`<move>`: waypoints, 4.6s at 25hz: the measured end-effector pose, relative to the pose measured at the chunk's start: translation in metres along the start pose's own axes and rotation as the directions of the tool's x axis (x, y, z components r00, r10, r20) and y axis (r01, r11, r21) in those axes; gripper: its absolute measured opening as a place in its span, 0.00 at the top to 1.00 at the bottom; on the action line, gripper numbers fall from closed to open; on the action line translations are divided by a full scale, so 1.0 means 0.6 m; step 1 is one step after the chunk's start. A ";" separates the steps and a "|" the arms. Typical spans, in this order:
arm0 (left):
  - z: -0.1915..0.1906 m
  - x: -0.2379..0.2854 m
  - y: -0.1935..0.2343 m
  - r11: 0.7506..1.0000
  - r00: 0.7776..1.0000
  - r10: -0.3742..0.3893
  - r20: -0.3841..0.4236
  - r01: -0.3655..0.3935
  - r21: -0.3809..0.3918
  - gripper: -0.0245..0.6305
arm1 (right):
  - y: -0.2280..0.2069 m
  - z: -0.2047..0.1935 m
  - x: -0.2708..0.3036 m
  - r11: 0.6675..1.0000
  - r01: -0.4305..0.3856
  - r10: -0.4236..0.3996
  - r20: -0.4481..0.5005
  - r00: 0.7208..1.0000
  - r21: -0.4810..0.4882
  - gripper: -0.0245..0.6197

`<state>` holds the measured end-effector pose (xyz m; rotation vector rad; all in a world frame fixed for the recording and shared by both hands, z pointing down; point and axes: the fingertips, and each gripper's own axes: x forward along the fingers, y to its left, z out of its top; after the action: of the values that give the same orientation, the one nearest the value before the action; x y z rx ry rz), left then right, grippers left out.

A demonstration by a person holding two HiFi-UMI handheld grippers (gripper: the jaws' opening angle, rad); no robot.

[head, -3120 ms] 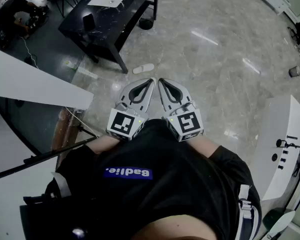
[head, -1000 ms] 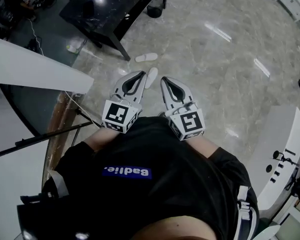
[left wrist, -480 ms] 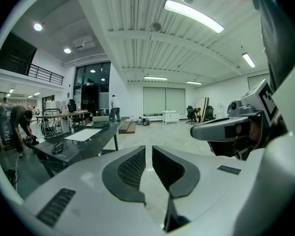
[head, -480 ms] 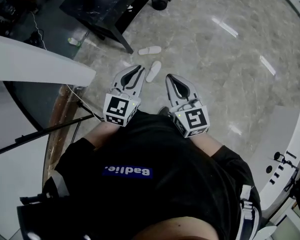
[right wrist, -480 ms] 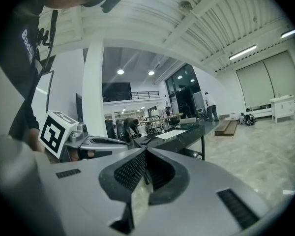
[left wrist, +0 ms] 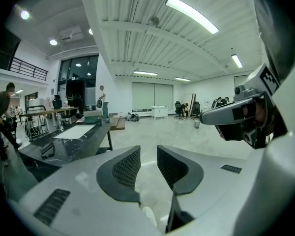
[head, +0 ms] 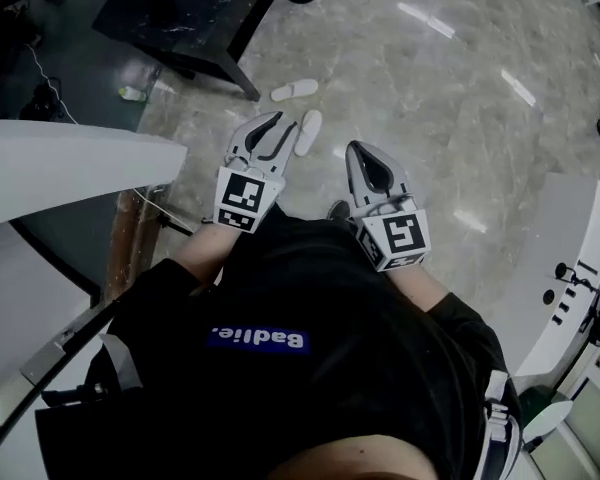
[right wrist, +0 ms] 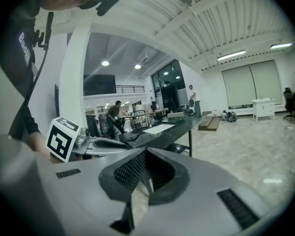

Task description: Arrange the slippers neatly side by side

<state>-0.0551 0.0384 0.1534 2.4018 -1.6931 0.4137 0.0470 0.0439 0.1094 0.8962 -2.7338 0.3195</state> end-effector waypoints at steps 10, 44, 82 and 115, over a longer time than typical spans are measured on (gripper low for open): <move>-0.122 0.037 0.166 0.980 0.979 -0.184 -0.084 0.189 0.057 0.84 | 0.069 -0.029 0.122 0.975 0.218 -0.213 -0.088 0.973 0.047 0.96; -0.781 0.517 0.228 0.911 0.819 -0.152 -0.553 0.334 0.244 0.80 | -0.234 -0.512 0.233 0.949 0.313 -0.292 -0.284 0.913 0.030 0.96; -1.408 0.993 0.327 0.802 0.622 -0.124 -0.773 0.522 0.291 0.71 | -0.352 -0.930 0.340 0.895 0.440 -0.423 -0.181 0.888 0.066 0.96; -1.497 0.766 0.233 0.976 0.435 -0.214 -0.874 0.053 -0.213 0.94 | -0.314 -0.851 0.486 0.980 0.069 -0.084 0.074 0.994 0.189 0.96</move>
<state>-0.1542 -0.1511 1.1494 1.6003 -0.9430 1.2153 0.0164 -0.1206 0.7037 1.0819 -2.7696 0.5422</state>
